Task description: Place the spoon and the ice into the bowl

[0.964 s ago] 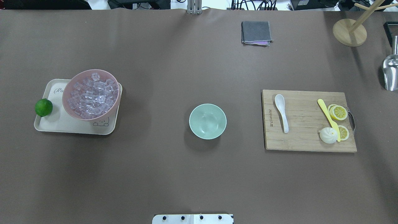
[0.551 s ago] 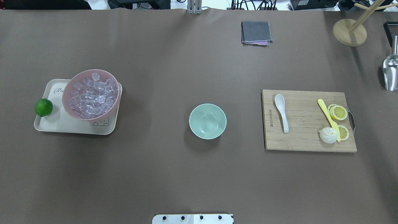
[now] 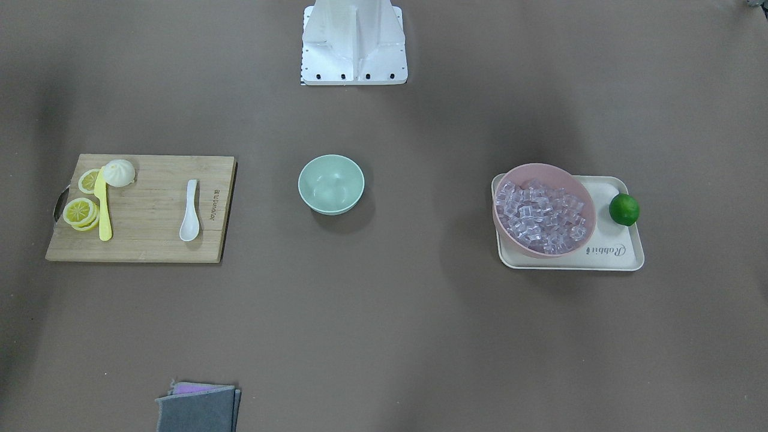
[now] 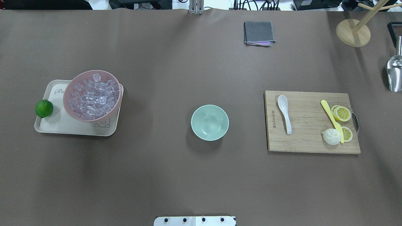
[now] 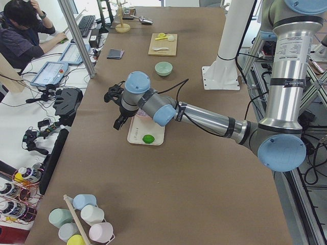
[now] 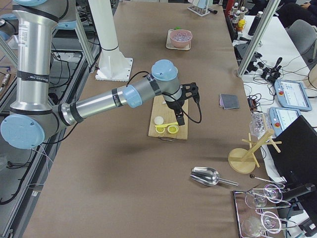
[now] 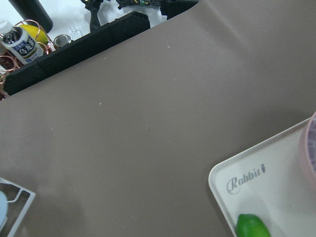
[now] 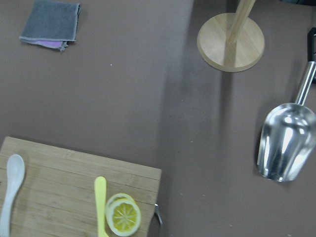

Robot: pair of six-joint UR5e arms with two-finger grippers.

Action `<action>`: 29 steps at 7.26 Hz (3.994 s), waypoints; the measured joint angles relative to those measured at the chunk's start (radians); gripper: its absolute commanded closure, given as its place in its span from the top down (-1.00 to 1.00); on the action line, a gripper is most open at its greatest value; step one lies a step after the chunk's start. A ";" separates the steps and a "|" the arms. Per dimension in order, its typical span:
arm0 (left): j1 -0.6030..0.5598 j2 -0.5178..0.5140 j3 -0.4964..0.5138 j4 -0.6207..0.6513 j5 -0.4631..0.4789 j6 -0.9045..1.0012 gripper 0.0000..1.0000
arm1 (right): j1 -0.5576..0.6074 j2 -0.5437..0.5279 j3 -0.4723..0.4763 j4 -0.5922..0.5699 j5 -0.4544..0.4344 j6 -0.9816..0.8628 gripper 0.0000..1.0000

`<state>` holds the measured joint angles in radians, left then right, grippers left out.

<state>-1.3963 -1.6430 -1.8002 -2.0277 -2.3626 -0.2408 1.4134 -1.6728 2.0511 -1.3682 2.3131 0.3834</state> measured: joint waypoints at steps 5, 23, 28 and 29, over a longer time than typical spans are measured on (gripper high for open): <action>0.336 -0.124 -0.001 -0.098 0.194 -0.431 0.99 | -0.360 0.111 0.030 0.029 -0.270 0.470 1.00; 0.628 -0.200 0.102 -0.099 0.508 -0.539 0.42 | -0.476 0.126 0.040 0.031 -0.385 0.565 1.00; 0.628 -0.203 0.115 -0.100 0.507 -0.534 0.10 | -0.477 0.126 0.040 0.031 -0.386 0.565 1.00; 0.628 -0.205 0.115 -0.100 0.507 -0.535 -0.18 | -0.477 0.127 0.040 0.031 -0.386 0.565 1.00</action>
<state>-0.7685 -1.8483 -1.6856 -2.1277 -1.8559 -0.7756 0.9361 -1.5462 2.0908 -1.3376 1.9267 0.9480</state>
